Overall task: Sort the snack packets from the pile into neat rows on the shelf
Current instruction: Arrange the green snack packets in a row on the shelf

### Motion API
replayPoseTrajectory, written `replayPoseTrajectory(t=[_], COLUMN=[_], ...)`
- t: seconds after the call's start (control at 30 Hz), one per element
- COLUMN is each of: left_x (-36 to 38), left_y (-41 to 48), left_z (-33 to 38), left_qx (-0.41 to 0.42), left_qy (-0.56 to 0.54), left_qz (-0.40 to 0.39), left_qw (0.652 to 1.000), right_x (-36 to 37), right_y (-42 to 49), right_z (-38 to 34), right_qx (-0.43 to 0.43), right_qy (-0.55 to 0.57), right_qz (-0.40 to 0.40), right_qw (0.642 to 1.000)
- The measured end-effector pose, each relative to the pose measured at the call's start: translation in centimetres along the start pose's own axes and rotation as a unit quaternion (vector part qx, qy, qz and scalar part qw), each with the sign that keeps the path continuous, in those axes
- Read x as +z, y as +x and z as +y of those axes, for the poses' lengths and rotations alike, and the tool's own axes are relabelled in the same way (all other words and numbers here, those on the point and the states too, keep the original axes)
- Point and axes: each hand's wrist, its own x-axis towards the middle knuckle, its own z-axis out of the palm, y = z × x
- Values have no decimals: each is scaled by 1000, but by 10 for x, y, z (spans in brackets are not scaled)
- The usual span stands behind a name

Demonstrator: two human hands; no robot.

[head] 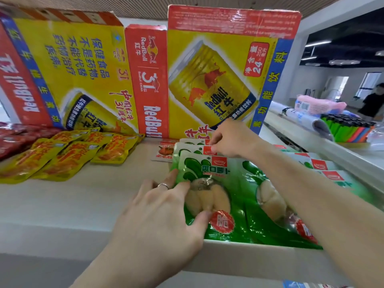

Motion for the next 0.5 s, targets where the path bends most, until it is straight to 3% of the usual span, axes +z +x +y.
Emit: replayPoseTrajectory(t=[0.13, 0.3, 0.5], left_x=[1, -4, -6], left_y=[-1, 2, -1], left_z=[-2, -4, 11], left_qx=[2, -6, -5], left_qy=[-14, -35, 12], left_qz=[-3, -31, -17], left_qw=[1000, 999, 1000], right_x=[1, -33, -76], right_y=[-4, -32, -133], right_z=[2, 5, 53], right_qx=[7, 1, 132], right_qy=[12, 36, 13], right_qz=[-14, 42, -11], right_qw=[1000, 998, 991])
